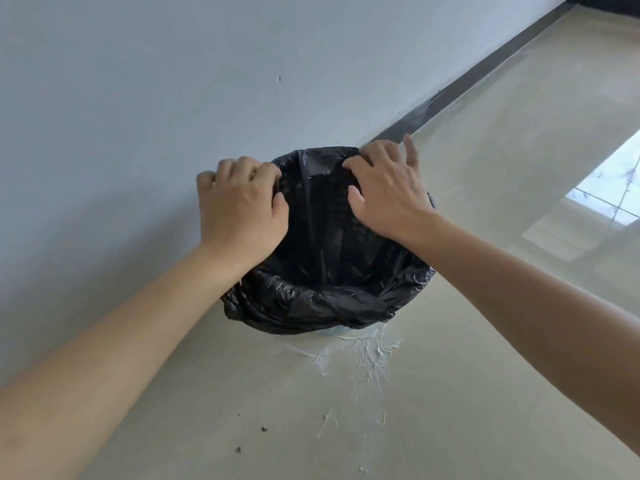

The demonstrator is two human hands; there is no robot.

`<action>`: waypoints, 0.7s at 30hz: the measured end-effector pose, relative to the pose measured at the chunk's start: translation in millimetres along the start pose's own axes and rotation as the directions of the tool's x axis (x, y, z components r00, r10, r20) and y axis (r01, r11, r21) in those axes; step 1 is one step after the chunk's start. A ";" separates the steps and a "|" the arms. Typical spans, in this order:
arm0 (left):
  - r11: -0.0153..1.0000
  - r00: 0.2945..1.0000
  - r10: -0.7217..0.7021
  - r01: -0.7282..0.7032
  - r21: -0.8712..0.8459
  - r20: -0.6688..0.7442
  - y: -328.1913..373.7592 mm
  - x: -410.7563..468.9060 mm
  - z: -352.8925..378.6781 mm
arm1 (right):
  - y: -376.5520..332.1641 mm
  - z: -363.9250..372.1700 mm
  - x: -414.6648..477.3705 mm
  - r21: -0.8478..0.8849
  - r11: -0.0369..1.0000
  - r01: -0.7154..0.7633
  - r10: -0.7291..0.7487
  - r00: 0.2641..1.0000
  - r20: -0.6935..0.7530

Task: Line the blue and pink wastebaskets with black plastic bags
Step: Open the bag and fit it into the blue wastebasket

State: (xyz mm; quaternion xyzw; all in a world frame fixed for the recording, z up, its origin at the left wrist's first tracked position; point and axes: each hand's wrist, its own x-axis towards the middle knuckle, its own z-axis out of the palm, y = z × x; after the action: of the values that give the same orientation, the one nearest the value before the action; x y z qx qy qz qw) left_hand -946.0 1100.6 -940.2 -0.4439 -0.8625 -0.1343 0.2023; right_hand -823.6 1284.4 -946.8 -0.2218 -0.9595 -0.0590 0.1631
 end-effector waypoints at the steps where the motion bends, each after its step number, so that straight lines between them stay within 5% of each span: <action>1: 0.987 0.983 -0.150 0.156 -0.046 0.108 -5.5 -5.2 0.1 | 3.1 1.6 -5.2 -0.027 0.996 -0.087 0.088 0.995 0.047; 4: 0.776 0.753 -0.377 0.575 -0.259 0.539 -6.1 -27.9 12.2 | 11.5 8.0 -22.5 -0.119 0.957 -0.264 0.288 0.901 0.324; 7: 0.551 0.819 -0.453 0.567 -0.612 0.351 -2.5 -43.0 26.8 | 22.2 7.5 -19.7 -0.042 0.947 -0.320 0.312 0.876 0.369; 9: 0.304 0.762 -0.527 0.582 -0.754 0.376 -2.7 -39.2 27.5 | 31.2 2.5 -10.7 0.109 0.908 -0.404 0.333 0.856 0.395; 11: 0.211 0.751 -0.541 0.558 -0.803 0.379 -7.1 -33.4 29.2 | 38.9 -3.9 -8.7 0.247 0.848 -0.468 0.337 0.838 0.429; 15: 0.619 0.866 -0.498 0.383 -0.686 0.034 -8.9 -34.7 17.4 | 43.5 -9.8 -19.9 0.360 0.772 -0.525 0.368 0.829 0.421; 18: 0.825 0.992 -0.080 0.009 -0.565 -0.101 -1.7 -51.1 8.9 | 40.6 -3.4 -23.6 0.384 0.731 -0.564 0.433 0.819 0.378; 21: 0.906 0.950 0.311 -0.294 -0.303 0.008 0.7 -63.8 13.5 | 37.5 1.7 -24.0 0.321 0.743 -0.587 0.484 0.803 0.348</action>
State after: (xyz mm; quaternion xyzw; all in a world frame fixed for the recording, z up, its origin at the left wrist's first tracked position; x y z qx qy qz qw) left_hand -915.1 1061.1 -981.9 -0.6013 -0.7583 -0.2175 0.1272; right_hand -787.1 1308.6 -955.0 -0.4555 -0.8564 0.2223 0.0981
